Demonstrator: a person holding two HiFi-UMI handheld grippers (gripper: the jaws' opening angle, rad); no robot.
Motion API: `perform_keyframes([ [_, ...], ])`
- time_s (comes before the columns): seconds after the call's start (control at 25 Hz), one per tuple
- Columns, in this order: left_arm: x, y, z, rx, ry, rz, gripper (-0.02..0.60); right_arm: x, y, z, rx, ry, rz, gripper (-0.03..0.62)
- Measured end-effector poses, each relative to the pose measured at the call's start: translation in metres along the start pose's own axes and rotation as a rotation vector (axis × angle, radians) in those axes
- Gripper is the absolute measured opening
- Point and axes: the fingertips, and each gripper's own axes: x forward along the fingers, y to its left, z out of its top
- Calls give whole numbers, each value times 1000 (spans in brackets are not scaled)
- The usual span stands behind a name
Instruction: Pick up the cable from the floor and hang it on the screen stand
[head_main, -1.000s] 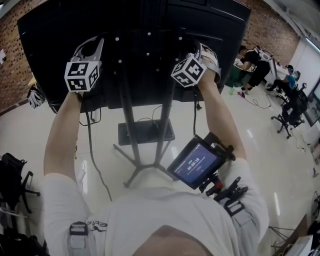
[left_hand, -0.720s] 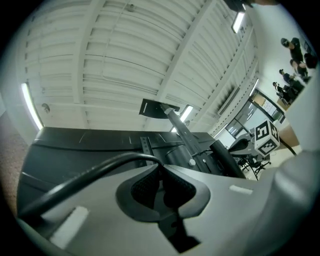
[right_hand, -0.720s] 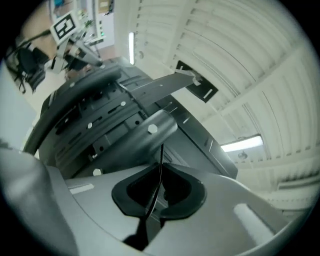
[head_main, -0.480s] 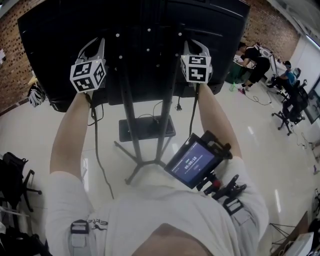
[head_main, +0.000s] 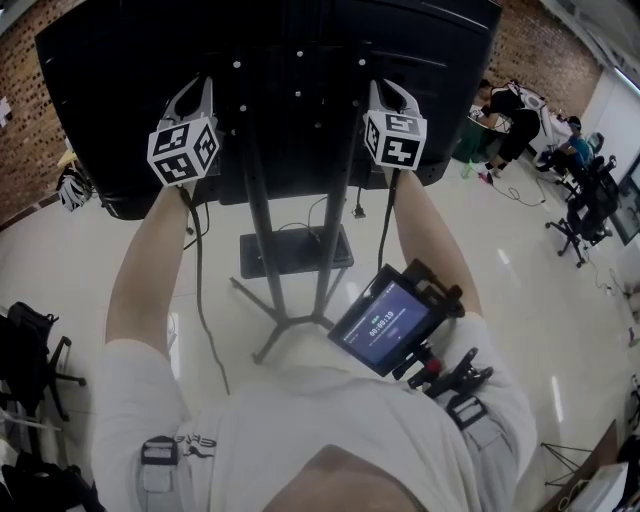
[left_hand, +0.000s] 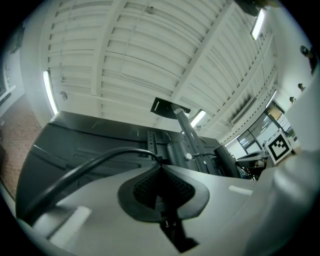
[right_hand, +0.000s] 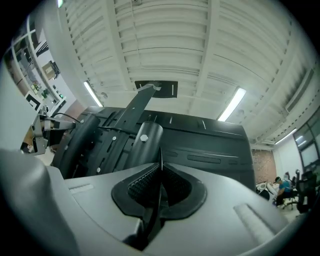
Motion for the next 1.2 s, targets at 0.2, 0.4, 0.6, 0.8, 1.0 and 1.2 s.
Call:
perform_keyframes([
  [0.2, -9, -8, -27, 36, 42, -21, 5, -9, 4, -12, -35, 11, -9, 14],
  [0.4, -9, -20, -45, 15, 69, -57, 3, -14, 1, -25, -36, 35, -15, 14],
  [0.6, -29, -32, -46, -18, 74, -85, 3, -43, 10, -25, -26, 47, -27, 14],
  [0.8, -61, -46, -46, -68, 73, -126, 3, -82, 28, -27, 12, 68, -27, 14],
  [1.0, -74, -65, -48, -86, 90, -142, 3, -103, 34, -34, 26, 88, -9, 14],
  [1.2, -97, -88, -40, -72, 101, -121, 3, -128, 35, -36, 53, 82, 38, 14],
])
